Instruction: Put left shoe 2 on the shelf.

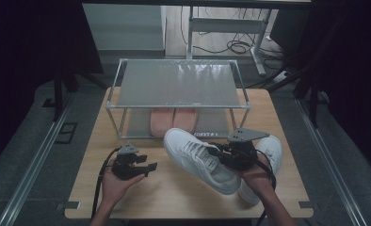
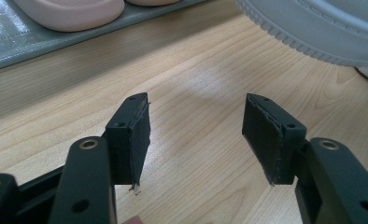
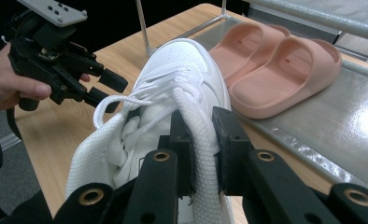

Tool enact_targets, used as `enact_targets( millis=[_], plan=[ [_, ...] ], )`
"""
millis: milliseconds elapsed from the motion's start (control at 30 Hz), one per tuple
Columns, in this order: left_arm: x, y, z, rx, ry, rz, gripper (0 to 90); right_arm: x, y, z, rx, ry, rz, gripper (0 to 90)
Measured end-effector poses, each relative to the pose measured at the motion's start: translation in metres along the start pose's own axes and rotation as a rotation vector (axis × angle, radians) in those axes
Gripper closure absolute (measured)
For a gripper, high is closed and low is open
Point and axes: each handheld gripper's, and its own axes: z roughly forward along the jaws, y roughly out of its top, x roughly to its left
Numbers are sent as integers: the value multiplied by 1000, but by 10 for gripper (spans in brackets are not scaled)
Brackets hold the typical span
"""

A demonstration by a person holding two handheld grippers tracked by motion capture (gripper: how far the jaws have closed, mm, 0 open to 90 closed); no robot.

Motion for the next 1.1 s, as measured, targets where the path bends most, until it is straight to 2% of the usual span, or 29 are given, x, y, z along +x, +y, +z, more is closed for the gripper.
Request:
enact_targets(
  millis=[333,533,800,1100],
  plan=[
    [0,0,1,5,2,-1,417,-1,6,1,-13,12,5,795],
    [1,0,0,3,3,-5,417,-1,14,-4,-40,14,1,796],
    [0,0,1,4,6,-3,417,-1,34,-13,-92,21,-9,795],
    [1,-1,2,5,3,-7,410,0,59,-8,-121,44,-13,795]
  ],
)
